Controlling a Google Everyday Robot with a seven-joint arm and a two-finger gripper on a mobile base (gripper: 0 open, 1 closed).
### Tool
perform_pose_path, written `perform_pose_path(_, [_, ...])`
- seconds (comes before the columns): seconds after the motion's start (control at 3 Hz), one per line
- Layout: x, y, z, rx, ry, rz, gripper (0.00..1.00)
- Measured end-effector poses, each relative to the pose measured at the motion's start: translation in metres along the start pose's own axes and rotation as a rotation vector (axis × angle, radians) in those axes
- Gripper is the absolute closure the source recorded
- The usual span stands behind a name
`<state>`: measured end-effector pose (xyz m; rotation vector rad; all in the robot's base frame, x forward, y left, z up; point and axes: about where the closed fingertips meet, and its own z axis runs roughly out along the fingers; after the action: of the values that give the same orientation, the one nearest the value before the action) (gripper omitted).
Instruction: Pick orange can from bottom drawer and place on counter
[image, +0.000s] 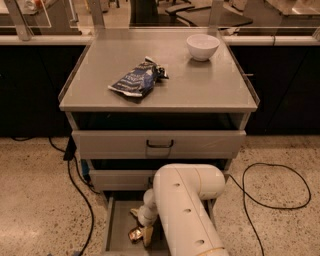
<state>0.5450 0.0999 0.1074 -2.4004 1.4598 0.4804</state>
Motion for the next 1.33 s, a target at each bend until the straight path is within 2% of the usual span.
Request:
perform_pose_path(0.33, [0.0014, -0.0045, 0.0000, 0.007, 0.001, 0.001, 0.18])
perform_pose_path(1.33, [0.0014, -0.0044, 0.0001, 0.007, 0.001, 0.001, 0.88])
